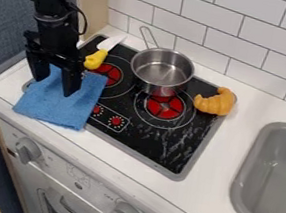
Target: Moved the blue cloth to the bottom right side of the burner
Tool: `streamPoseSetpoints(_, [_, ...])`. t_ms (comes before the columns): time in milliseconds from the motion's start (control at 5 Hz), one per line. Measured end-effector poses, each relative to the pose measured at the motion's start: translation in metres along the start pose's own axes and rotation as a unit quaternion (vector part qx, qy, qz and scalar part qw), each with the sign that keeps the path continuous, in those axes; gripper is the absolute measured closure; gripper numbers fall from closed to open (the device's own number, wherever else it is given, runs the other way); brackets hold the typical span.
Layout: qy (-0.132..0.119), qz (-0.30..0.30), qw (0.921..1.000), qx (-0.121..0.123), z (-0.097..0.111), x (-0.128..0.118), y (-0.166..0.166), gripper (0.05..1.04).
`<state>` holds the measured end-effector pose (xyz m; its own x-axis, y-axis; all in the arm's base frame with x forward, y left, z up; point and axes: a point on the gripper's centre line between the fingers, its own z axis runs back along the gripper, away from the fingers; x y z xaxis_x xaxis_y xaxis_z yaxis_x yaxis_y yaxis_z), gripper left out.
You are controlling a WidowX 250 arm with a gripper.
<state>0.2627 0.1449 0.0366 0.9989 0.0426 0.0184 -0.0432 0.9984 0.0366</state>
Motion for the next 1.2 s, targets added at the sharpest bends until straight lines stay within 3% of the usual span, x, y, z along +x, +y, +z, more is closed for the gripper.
streamPoseSetpoints(200, [-0.022,0.007,0.9997,0.009,0.007,0.017,0.007,0.084])
streamPoseSetpoints(800, [-0.005,0.032,0.9995,-0.001,-0.021,0.029,0.007,0.084])
streamPoseSetpoints(1200, [-0.004,0.018,0.9996,0.02,-0.031,0.032,-0.014,0.083])
